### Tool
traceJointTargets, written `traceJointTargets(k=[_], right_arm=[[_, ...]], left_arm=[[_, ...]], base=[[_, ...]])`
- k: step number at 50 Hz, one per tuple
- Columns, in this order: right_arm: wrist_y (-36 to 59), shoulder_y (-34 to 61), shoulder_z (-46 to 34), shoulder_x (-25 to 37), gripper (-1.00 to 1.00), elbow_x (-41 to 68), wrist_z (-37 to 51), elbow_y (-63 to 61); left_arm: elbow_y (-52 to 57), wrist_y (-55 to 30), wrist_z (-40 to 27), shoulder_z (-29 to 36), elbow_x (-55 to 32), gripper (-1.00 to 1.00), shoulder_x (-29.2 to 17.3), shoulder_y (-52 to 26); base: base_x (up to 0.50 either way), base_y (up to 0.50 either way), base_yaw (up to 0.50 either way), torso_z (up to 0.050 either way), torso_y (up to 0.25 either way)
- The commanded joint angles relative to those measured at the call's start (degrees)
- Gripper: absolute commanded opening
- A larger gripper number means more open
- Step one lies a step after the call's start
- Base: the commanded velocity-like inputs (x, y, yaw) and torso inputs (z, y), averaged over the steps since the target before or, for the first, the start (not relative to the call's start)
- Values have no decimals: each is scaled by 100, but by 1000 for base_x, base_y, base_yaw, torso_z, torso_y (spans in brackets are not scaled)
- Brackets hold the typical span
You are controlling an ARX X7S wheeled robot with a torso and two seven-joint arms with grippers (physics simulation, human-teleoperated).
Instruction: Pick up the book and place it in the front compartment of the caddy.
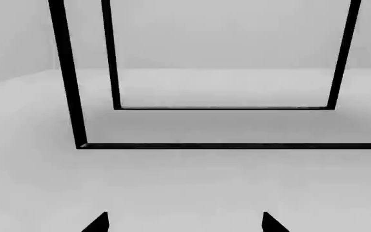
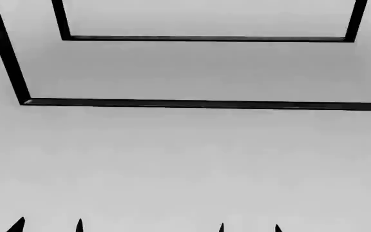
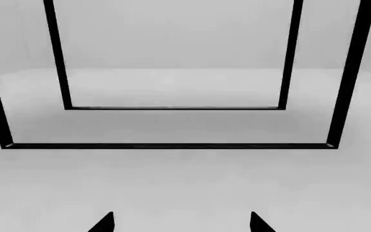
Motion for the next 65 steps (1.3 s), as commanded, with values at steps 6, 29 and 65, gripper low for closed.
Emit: traceJointTargets(k=[6, 29, 65], right_arm=[[-26, 12, -199, 159, 100, 150, 197, 40], [1041, -81, -444, 316, 100, 3, 376, -1190], [5752, 1524, -111, 1057, 100, 410, 459, -4434]], left_arm=[[-40, 97, -194, 192, -122, 100, -162, 6], [699, -707, -610, 426, 213, 100, -329, 14], [3306, -4280, -571, 93, -500, 100, -976, -1368]], base=[[0, 0, 0, 0, 0], [0, 0, 0, 0, 0], [0, 0, 0, 0, 0]])
